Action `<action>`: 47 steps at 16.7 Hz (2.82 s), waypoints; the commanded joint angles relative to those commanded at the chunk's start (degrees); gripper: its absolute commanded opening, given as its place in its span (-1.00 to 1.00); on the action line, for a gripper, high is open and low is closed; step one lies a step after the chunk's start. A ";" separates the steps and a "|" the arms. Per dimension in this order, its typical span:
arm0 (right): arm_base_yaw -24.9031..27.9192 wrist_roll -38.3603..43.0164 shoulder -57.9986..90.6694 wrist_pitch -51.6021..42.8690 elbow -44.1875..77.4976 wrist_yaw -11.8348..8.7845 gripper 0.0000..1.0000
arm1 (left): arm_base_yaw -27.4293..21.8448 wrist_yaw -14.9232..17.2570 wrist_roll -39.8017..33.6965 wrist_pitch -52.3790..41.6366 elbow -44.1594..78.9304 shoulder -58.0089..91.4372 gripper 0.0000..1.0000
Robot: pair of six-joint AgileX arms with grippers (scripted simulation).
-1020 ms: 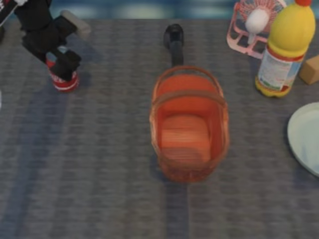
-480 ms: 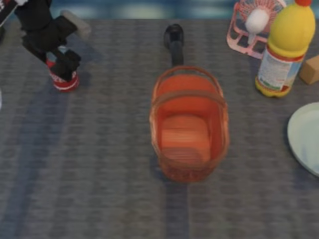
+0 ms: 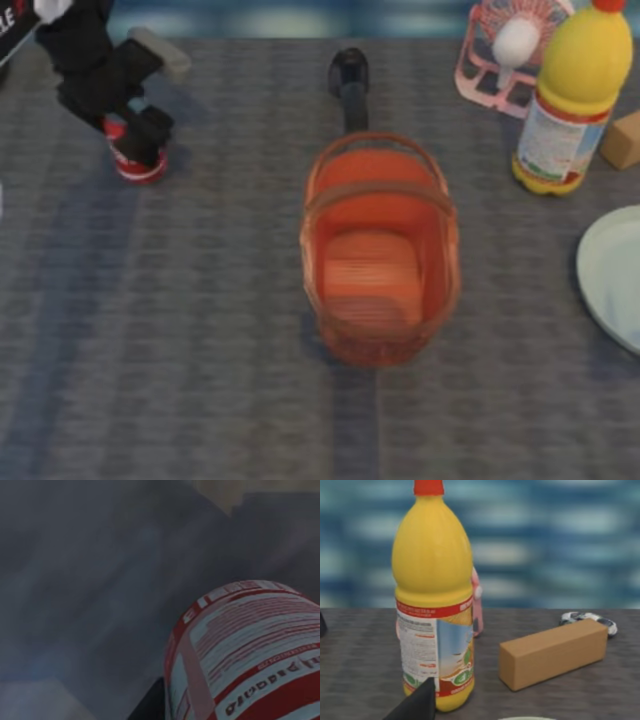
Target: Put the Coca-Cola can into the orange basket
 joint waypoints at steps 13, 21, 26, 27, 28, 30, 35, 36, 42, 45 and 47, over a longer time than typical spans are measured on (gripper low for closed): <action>0.00 0.00 0.00 0.00 0.00 0.00 1.00 | -4.26 33.66 -14.53 61.43 -26.72 -19.36 -1.00; 0.00 0.00 0.00 0.00 0.00 0.00 1.00 | -9.01 54.67 -25.07 97.33 -44.39 -34.09 -1.00; 0.00 0.00 0.00 0.00 0.00 0.00 1.00 | -11.51 62.48 -33.61 107.36 -56.46 -34.81 -1.00; 0.00 0.00 0.00 0.00 0.00 0.00 1.00 | -11.84 63.40 -34.94 108.27 -58.33 -34.60 -1.00; 0.00 0.00 0.00 0.00 0.00 0.00 1.00 | -12.07 64.06 -35.93 108.83 -59.71 -34.42 -1.00; 0.00 0.00 0.00 0.00 0.00 0.00 1.00 | -12.26 64.59 -36.76 109.23 -60.84 -34.26 -1.00; 0.00 0.00 0.00 0.00 0.00 0.00 1.00 | -11.96 64.53 -36.61 109.37 -60.78 -34.19 -1.00; 0.00 0.00 0.00 0.00 0.00 0.00 1.00 | -11.98 64.62 -36.60 110.13 -61.00 -33.64 -1.00; 0.00 0.00 0.00 0.00 0.00 0.00 1.00 | -11.19 64.75 -36.68 122.14 -64.48 -25.72 -1.00; 0.00 0.00 0.00 0.00 0.00 0.00 1.00 | -10.84 64.72 -36.85 127.81 -66.45 -22.03 -1.00; 0.00 0.00 0.00 0.00 0.00 0.00 1.00 | -10.77 64.72 -36.94 128.90 -66.94 -21.14 -1.00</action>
